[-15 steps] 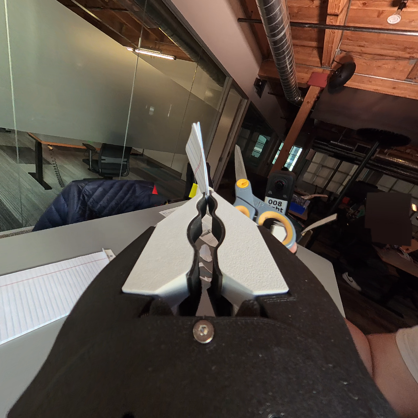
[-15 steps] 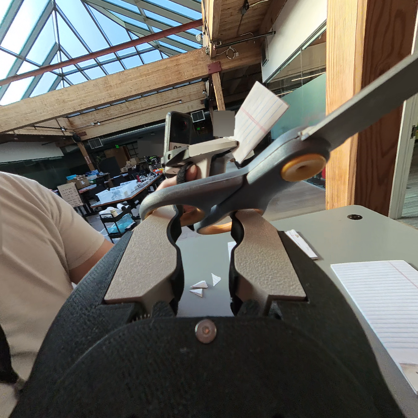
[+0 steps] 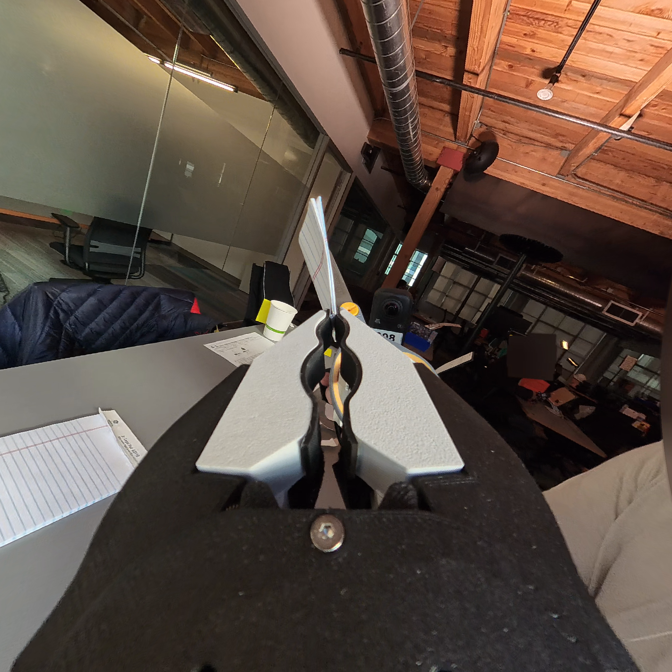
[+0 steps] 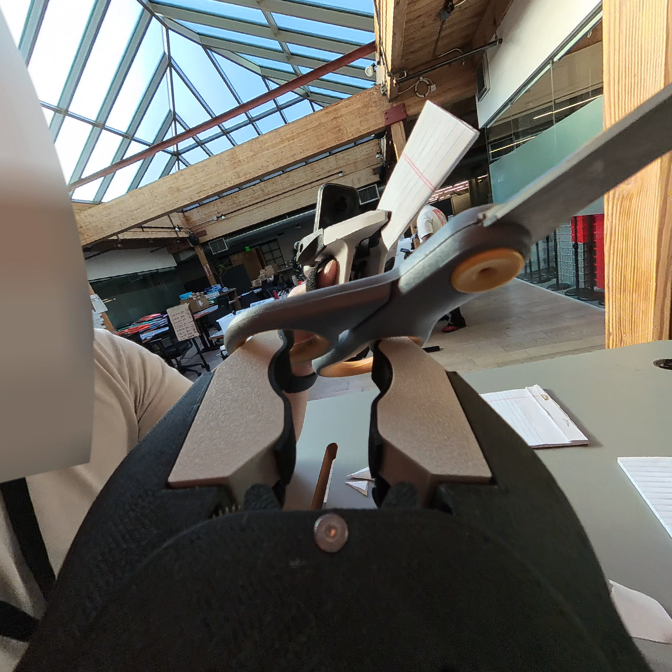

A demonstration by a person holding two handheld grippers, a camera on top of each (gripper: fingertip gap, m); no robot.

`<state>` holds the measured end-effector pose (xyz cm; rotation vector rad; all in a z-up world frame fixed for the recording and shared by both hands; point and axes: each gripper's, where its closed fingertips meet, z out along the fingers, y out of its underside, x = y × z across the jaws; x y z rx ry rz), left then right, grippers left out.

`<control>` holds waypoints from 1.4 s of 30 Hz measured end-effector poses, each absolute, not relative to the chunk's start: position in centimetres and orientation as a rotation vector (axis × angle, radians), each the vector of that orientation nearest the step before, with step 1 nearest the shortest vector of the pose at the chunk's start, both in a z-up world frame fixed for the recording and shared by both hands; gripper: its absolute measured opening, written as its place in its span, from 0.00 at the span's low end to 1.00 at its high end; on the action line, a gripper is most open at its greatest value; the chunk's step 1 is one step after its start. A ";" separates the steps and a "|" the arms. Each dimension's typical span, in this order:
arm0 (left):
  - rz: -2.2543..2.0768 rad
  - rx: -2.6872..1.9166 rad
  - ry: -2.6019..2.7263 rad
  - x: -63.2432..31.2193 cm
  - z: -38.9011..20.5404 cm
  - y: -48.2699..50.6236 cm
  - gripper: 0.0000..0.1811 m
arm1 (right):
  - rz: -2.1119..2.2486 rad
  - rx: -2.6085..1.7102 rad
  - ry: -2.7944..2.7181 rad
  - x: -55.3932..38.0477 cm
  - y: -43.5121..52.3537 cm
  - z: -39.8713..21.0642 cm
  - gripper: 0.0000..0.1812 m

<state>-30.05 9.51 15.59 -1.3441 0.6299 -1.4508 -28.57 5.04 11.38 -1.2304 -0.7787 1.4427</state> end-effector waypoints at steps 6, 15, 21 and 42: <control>-1.434 -1.382 0.708 -28.5 15.0 8.0 0.00 | 1.349 -1.141 -0.690 -26.8 5.0 13.6 0.21; -1.510 -1.343 0.821 -25.2 15.0 4.2 0.00 | 0.903 -1.093 -0.736 -25.7 4.4 15.4 0.21; -1.480 -1.304 0.746 -25.3 15.5 4.4 0.00 | 0.577 -1.049 -0.710 -25.3 4.2 16.8 0.20; -1.548 -1.430 0.625 -23.6 12.1 7.6 0.00 | 0.547 -1.182 -0.786 -26.7 5.7 14.3 0.21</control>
